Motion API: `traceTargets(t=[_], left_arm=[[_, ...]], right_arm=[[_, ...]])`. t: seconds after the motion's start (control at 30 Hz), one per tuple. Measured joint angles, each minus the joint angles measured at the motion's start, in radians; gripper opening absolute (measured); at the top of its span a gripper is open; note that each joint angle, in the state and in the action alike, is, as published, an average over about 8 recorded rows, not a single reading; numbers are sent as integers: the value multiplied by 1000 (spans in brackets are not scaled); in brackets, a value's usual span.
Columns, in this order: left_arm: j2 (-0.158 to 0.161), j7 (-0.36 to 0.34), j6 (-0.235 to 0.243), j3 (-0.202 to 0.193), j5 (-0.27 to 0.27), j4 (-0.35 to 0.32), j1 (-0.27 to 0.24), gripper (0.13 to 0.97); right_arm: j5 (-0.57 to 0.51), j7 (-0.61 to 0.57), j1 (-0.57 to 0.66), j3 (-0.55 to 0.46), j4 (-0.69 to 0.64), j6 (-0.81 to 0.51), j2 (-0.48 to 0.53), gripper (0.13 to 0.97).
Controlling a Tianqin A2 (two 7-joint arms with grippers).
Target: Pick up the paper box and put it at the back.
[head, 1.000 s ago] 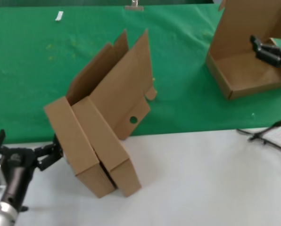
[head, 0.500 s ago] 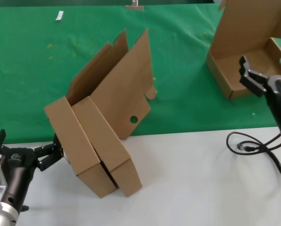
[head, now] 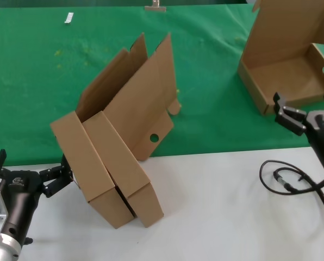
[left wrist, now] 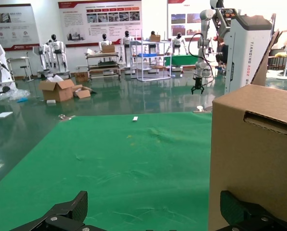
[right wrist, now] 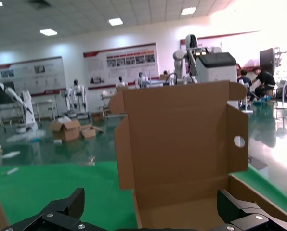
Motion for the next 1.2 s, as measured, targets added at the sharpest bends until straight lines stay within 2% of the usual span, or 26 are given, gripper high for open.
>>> traceTargets(t=[1.2], left_arm=[[0, 0, 0, 0, 0, 0, 0, 966]], right_arm=[[-205, 345, -363, -233, 474, 368, 66, 966]])
